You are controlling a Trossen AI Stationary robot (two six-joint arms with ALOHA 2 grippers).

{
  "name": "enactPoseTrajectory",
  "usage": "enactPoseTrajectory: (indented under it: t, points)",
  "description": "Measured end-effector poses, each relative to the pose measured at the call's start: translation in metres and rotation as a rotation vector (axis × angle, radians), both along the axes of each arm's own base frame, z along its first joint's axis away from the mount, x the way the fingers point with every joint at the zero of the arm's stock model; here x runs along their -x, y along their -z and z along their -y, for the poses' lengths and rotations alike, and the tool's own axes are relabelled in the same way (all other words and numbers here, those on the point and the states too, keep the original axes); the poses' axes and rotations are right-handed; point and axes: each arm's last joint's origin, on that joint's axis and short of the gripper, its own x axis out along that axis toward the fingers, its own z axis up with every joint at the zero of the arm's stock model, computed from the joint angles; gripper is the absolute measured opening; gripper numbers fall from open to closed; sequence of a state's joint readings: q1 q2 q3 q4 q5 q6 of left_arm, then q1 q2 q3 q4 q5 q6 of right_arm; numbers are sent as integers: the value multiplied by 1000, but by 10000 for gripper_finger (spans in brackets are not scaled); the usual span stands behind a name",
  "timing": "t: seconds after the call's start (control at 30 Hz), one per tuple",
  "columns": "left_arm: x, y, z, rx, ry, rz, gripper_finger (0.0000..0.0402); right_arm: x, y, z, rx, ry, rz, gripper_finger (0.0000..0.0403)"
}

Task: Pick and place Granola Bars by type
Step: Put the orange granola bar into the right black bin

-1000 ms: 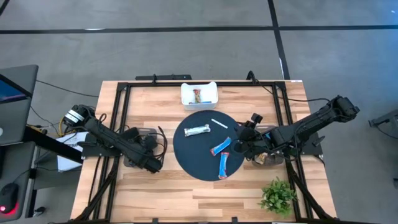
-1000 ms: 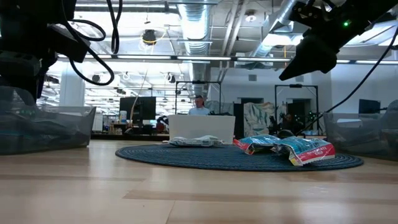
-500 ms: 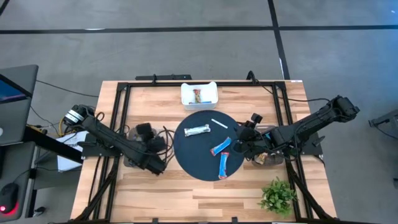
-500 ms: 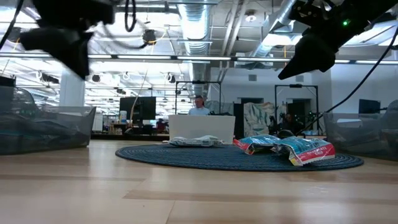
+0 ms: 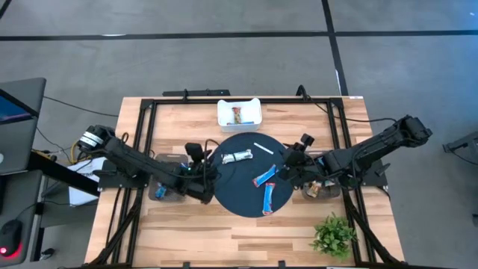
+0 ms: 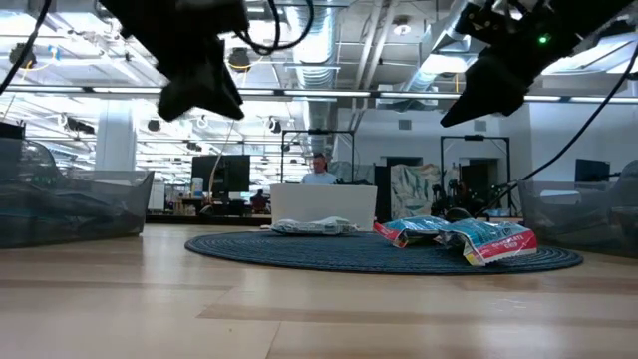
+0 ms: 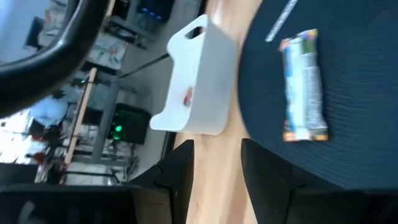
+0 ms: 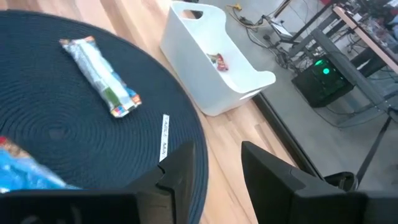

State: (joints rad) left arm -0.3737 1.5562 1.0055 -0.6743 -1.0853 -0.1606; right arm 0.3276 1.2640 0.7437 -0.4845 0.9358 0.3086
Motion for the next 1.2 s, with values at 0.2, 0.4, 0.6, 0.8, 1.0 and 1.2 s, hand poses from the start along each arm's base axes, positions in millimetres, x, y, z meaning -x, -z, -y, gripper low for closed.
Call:
enactPoseTrajectory:
  t: [0.2,0.4,0.6,0.8,1.0,1.2]
  points:
    - [-2,14,-26,-15,-78,-12,128,-10,1,6,-38,-64,30,127]
    - [7,24,-37,-153,-165,5,128,-26,6,11,-80,-455,157,127]
    - [21,26,-32,-257,-192,32,128,-36,-4,29,-111,-647,297,127]
    - [36,24,-27,-315,-203,85,128,-62,11,54,-212,-708,290,127]
    - [43,23,-28,-319,-212,116,128,-106,35,72,-204,-667,165,127]
    - [44,24,-28,-290,-219,100,128,-140,53,87,-252,-632,34,127]
